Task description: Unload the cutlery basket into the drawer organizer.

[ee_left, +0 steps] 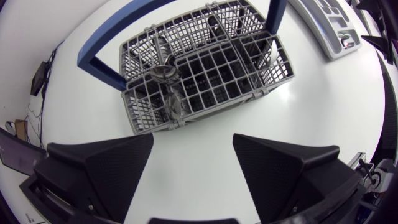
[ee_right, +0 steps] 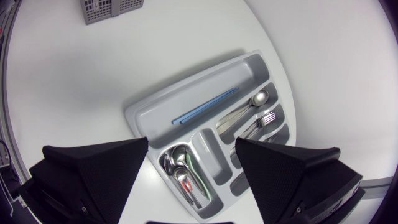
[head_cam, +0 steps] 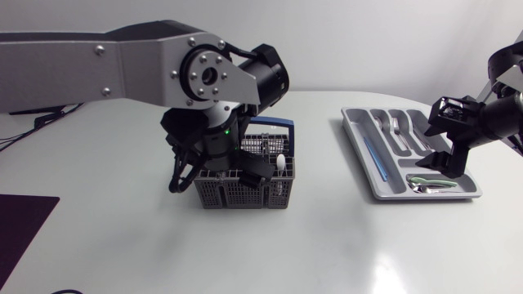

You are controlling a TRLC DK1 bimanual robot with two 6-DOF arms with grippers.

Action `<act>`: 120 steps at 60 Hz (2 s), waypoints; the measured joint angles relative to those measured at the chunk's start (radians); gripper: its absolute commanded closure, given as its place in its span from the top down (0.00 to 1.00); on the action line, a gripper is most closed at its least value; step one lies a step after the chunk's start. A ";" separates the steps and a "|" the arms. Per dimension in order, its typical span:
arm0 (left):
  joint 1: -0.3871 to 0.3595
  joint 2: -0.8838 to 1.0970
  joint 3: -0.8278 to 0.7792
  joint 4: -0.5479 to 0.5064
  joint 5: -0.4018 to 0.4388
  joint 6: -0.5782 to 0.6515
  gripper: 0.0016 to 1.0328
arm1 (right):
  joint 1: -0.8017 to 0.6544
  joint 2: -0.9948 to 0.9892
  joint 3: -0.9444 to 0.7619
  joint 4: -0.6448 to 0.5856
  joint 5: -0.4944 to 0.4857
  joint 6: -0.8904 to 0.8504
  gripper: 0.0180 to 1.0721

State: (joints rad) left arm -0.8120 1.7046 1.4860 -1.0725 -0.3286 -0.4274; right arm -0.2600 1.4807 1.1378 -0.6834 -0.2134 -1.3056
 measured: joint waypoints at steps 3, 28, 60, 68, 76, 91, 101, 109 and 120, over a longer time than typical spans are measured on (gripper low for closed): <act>0.000 0.000 -0.001 0.005 -0.019 -0.031 0.78 | 0.023 -0.032 -0.016 0.014 -0.004 0.056 0.96; -0.001 0.049 -0.019 0.034 -0.071 -0.174 0.60 | 0.167 -0.200 -0.163 0.111 0.007 0.313 0.95; 0.000 0.064 -0.019 0.053 -0.130 -0.235 0.41 | 0.359 -0.304 -0.286 0.143 0.088 0.451 0.95; 0.000 0.065 -0.019 0.059 -0.144 -0.254 0.41 | 0.392 -0.317 -0.291 0.152 0.106 0.475 0.95; 0.000 0.074 -0.019 0.061 -0.151 -0.262 0.41 | 0.410 -0.332 -0.291 0.157 0.111 0.491 0.93; 0.000 0.099 -0.019 0.083 -0.192 -0.287 0.28 | 0.468 -0.350 -0.323 0.168 0.134 0.525 0.93; 0.000 0.110 -0.019 0.087 -0.208 -0.304 0.26 | 0.487 -0.353 -0.343 0.175 0.137 0.540 0.93; 0.000 0.111 -0.018 0.087 -0.227 -0.314 0.14 | 0.488 -0.358 -0.355 0.187 0.137 0.541 0.92; -0.014 0.114 -0.011 0.084 -0.288 -0.317 0.04 | 0.488 -0.370 -0.369 0.194 0.137 0.541 0.92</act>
State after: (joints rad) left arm -0.8261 1.8187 1.4750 -0.9890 -0.6163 -0.7441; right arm 0.2283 1.1107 0.7689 -0.4896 -0.0761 -0.7650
